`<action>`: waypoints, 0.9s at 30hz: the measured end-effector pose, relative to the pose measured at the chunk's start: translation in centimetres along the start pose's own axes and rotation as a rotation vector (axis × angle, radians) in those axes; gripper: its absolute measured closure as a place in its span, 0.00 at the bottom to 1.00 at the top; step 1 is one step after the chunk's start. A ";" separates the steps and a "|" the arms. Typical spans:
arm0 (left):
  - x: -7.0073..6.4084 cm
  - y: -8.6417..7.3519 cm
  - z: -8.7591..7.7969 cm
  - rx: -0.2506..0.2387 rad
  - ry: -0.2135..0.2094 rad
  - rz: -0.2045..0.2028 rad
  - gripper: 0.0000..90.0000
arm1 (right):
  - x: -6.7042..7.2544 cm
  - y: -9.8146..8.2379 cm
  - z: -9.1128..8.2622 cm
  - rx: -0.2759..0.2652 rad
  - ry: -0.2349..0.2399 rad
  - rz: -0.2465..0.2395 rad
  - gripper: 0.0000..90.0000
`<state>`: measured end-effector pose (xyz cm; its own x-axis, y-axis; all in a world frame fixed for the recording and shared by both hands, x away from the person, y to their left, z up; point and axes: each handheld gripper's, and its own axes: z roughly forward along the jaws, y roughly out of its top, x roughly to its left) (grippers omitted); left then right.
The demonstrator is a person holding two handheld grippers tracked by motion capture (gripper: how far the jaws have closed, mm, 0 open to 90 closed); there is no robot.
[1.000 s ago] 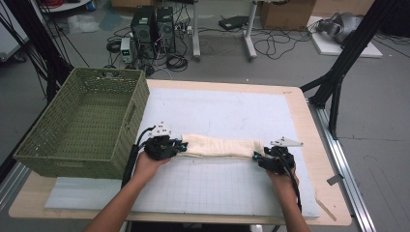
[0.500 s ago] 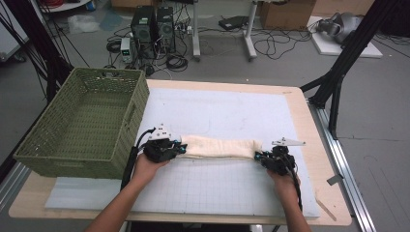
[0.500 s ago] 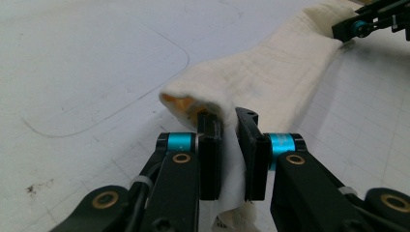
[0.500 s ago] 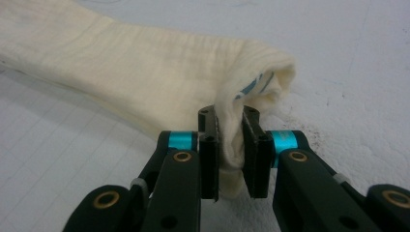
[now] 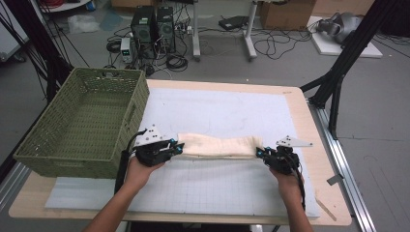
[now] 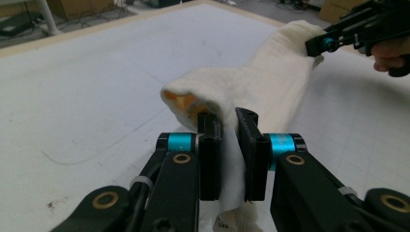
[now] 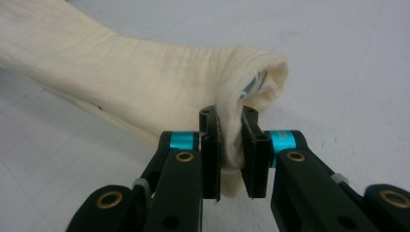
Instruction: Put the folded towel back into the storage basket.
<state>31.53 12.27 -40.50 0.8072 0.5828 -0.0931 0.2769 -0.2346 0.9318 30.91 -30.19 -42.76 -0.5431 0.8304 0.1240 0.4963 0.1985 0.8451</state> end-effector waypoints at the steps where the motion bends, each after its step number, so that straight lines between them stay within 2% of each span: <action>1: -0.1 0.1 -0.3 -0.008 0.000 0.004 0.89 | 0.1 0.2 -0.2 -0.014 0.006 -0.010 0.90; 6: -0.5 1.1 -2.3 -0.064 -0.006 0.028 0.89 | 0.6 1.1 -0.7 -0.069 0.027 -0.036 0.90; 12: -0.5 1.7 -4.1 -0.098 0.000 0.044 0.89 | 1.5 2.6 -0.7 -0.116 0.044 -0.085 0.90; 16: -0.3 2.2 -5.3 -0.131 0.007 0.047 0.89 | 2.1 3.6 -0.8 -0.135 0.047 -0.095 0.90; 17: -0.3 2.3 -5.5 -0.138 0.009 0.046 0.89 | 2.3 4.1 -0.6 -0.153 0.047 -0.095 0.90; 22: -0.4 2.9 -6.9 -0.162 0.031 0.065 0.89 | 2.7 5.5 0.1 -0.148 0.047 -0.105 0.91; 23: -0.4 3.0 -7.2 -0.167 0.035 0.063 0.89 | 3.0 6.3 0.4 -0.154 0.045 -0.120 0.91; 27: -0.3 3.3 -8.3 -0.193 0.050 0.058 0.89 | 3.4 7.7 0.8 -0.168 0.047 -0.127 0.91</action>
<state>27.90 17.80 -34.49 0.7908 0.6116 -0.0243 0.1216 -0.1180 0.9855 33.45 -25.46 -36.27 -0.6274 0.7781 0.0317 0.3041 0.2073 0.9298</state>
